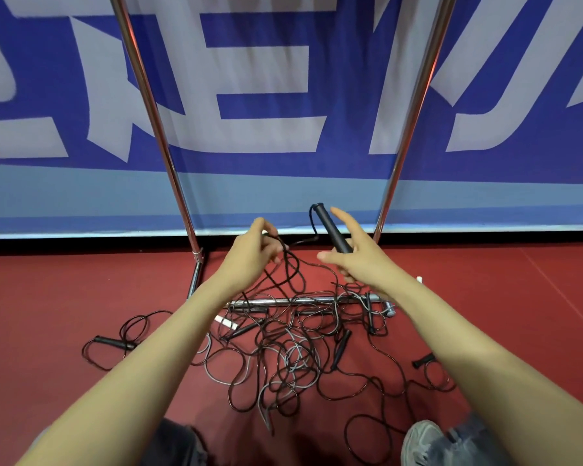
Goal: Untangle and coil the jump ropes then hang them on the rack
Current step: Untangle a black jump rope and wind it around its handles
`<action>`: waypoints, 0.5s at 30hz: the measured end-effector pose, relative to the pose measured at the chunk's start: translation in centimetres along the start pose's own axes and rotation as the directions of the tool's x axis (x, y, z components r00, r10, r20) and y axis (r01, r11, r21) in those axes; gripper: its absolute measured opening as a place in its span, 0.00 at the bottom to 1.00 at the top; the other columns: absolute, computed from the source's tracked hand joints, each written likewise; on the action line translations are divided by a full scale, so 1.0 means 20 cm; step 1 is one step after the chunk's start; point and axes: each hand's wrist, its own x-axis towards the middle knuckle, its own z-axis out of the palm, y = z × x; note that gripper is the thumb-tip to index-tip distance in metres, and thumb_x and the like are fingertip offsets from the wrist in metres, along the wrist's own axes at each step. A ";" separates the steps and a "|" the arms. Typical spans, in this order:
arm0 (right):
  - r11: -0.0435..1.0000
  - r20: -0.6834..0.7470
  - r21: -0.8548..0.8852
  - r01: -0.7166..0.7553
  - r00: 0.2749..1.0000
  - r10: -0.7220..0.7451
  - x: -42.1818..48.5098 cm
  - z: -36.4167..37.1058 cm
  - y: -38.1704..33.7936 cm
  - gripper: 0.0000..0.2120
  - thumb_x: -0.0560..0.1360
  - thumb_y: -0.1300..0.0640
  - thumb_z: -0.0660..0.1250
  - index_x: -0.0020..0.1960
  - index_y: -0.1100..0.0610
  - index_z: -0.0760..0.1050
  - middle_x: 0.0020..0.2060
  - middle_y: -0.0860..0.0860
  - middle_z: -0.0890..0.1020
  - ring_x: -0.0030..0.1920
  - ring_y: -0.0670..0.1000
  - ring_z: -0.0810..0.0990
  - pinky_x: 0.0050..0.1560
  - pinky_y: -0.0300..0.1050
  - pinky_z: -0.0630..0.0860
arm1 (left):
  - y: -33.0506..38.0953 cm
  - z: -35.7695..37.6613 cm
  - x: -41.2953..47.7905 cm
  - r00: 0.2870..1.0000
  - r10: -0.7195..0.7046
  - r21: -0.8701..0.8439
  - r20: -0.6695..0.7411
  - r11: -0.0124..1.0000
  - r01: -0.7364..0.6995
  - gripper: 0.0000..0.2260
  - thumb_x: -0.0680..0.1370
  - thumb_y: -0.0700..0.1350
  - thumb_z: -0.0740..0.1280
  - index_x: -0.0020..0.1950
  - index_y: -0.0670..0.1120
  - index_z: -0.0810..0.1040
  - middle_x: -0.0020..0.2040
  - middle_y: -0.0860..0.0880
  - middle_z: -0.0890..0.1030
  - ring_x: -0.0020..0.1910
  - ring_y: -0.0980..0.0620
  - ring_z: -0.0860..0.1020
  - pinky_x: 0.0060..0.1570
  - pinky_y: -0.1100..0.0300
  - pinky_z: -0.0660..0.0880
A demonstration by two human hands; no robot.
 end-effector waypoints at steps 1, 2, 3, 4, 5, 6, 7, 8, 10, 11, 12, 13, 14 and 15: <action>0.999 0.019 0.032 0.024 1.000 -0.024 0.00 0.02 0.00 0.38 0.75 0.61 0.71 0.75 0.37 0.56 0.36 0.54 0.72 0.27 0.48 0.68 0.25 0.39 0.68 | 0.01 0.00 0.00 1.000 0.022 -0.003 0.014 1.000 -0.022 0.05 0.78 0.35 0.64 0.52 0.42 0.71 0.42 0.43 0.83 0.36 0.53 0.78 0.45 0.58 0.74; 0.998 0.024 0.039 0.043 0.999 -0.044 -0.01 0.04 0.00 0.38 0.75 0.62 0.70 0.74 0.36 0.57 0.35 0.53 0.72 0.27 0.48 0.68 0.25 0.39 0.68 | 0.01 0.01 -0.01 0.999 0.045 0.052 0.015 0.998 -0.045 0.06 0.77 0.35 0.66 0.53 0.42 0.73 0.44 0.43 0.81 0.37 0.51 0.79 0.47 0.57 0.74; 0.998 0.013 0.036 0.054 0.998 -0.055 0.00 0.05 0.00 0.38 0.76 0.63 0.68 0.74 0.35 0.56 0.35 0.52 0.71 0.28 0.49 0.68 0.26 0.40 0.68 | 0.01 0.01 0.00 0.997 0.075 0.154 0.011 0.985 -0.076 0.08 0.76 0.35 0.67 0.54 0.42 0.74 0.47 0.43 0.79 0.40 0.48 0.79 0.48 0.56 0.75; 0.998 -0.009 0.033 0.055 0.998 -0.054 0.01 0.06 0.00 0.37 0.77 0.62 0.67 0.74 0.34 0.55 0.36 0.51 0.71 0.29 0.50 0.68 0.26 0.40 0.68 | 0.00 0.02 0.00 0.996 0.091 0.261 0.019 0.961 -0.093 0.11 0.75 0.36 0.68 0.57 0.44 0.75 0.50 0.44 0.76 0.41 0.46 0.79 0.49 0.54 0.75; 0.999 -0.032 0.032 0.042 0.999 -0.041 0.01 0.07 0.01 0.37 0.78 0.62 0.66 0.75 0.33 0.53 0.37 0.51 0.71 0.30 0.51 0.68 0.27 0.40 0.68 | 0.00 0.02 -0.01 0.996 0.083 0.339 0.036 0.936 -0.090 0.15 0.75 0.37 0.69 0.60 0.46 0.73 0.50 0.45 0.74 0.42 0.45 0.79 0.50 0.53 0.75; 0.999 -0.047 0.033 0.025 0.999 -0.023 0.02 0.07 0.01 0.37 0.78 0.61 0.65 0.75 0.33 0.51 0.38 0.51 0.72 0.31 0.51 0.69 0.27 0.40 0.69 | 0.00 0.02 -0.01 0.997 0.064 0.372 0.053 0.925 -0.079 0.18 0.75 0.37 0.69 0.63 0.48 0.72 0.48 0.46 0.74 0.42 0.45 0.79 0.49 0.52 0.75; 0.999 -0.053 0.039 0.010 0.999 -0.008 0.02 0.06 0.01 0.36 0.79 0.60 0.65 0.75 0.35 0.51 0.38 0.52 0.72 0.31 0.51 0.69 0.27 0.40 0.70 | -0.01 0.02 -0.01 0.996 0.049 0.355 0.069 0.932 -0.070 0.21 0.74 0.37 0.70 0.65 0.49 0.69 0.44 0.47 0.77 0.41 0.46 0.79 0.48 0.52 0.75; 0.999 -0.050 0.046 0.002 0.999 0.001 0.02 0.06 0.01 0.35 0.79 0.60 0.65 0.75 0.37 0.52 0.39 0.53 0.73 0.31 0.50 0.70 0.27 0.40 0.70 | -0.01 0.02 -0.02 0.996 0.045 0.296 0.071 0.953 -0.065 0.24 0.74 0.37 0.71 0.67 0.48 0.68 0.39 0.48 0.79 0.40 0.46 0.80 0.47 0.53 0.76; 0.999 -0.037 0.054 -0.007 0.999 0.009 0.02 0.06 0.01 0.32 0.77 0.60 0.68 0.75 0.43 0.58 0.38 0.53 0.74 0.28 0.47 0.71 0.27 0.40 0.70 | 0.02 0.02 -0.02 0.999 0.044 0.098 0.010 0.994 -0.044 0.24 0.73 0.36 0.71 0.66 0.45 0.68 0.34 0.50 0.78 0.38 0.47 0.81 0.47 0.54 0.77; 0.998 -0.030 0.061 -0.015 0.999 0.017 0.02 0.07 0.00 0.30 0.75 0.60 0.70 0.73 0.48 0.62 0.36 0.52 0.74 0.27 0.46 0.71 0.26 0.39 0.69 | 0.04 0.01 -0.03 0.999 0.043 -0.014 -0.011 0.999 -0.043 0.22 0.74 0.35 0.71 0.65 0.44 0.69 0.34 0.50 0.77 0.38 0.47 0.82 0.47 0.55 0.77; 0.997 -0.020 0.068 -0.025 0.999 0.026 0.02 0.07 0.00 0.28 0.74 0.60 0.72 0.70 0.51 0.65 0.34 0.51 0.73 0.25 0.45 0.70 0.25 0.39 0.68 | 0.07 0.00 -0.03 0.999 0.046 -0.123 -0.002 0.991 -0.046 0.20 0.74 0.35 0.72 0.63 0.43 0.70 0.35 0.49 0.76 0.38 0.47 0.83 0.47 0.54 0.76; 0.997 -0.001 0.075 -0.033 0.999 0.033 0.01 0.07 0.00 0.26 0.73 0.59 0.73 0.67 0.54 0.67 0.32 0.50 0.72 0.25 0.45 0.69 0.24 0.38 0.67 | 0.09 -0.01 -0.03 0.998 0.053 -0.213 0.032 0.976 -0.045 0.19 0.74 0.35 0.72 0.62 0.43 0.70 0.37 0.49 0.76 0.39 0.46 0.84 0.48 0.53 0.77; 0.996 0.029 0.080 -0.041 0.999 0.039 0.01 0.08 0.00 0.24 0.72 0.57 0.74 0.65 0.55 0.70 0.30 0.49 0.72 0.24 0.45 0.69 0.24 0.37 0.66 | 0.11 -0.01 -0.04 0.995 0.065 -0.270 0.074 0.962 -0.043 0.19 0.74 0.35 0.72 0.61 0.43 0.69 0.38 0.48 0.76 0.39 0.45 0.83 0.49 0.51 0.77; 0.995 0.066 0.084 -0.050 0.997 0.045 0.01 0.08 0.00 0.21 0.72 0.57 0.74 0.63 0.57 0.74 0.30 0.49 0.71 0.24 0.45 0.68 0.25 0.37 0.65 | 0.11 -0.02 -0.04 0.991 0.081 -0.299 0.104 0.953 -0.047 0.19 0.73 0.35 0.72 0.61 0.42 0.69 0.38 0.47 0.76 0.39 0.45 0.83 0.49 0.49 0.77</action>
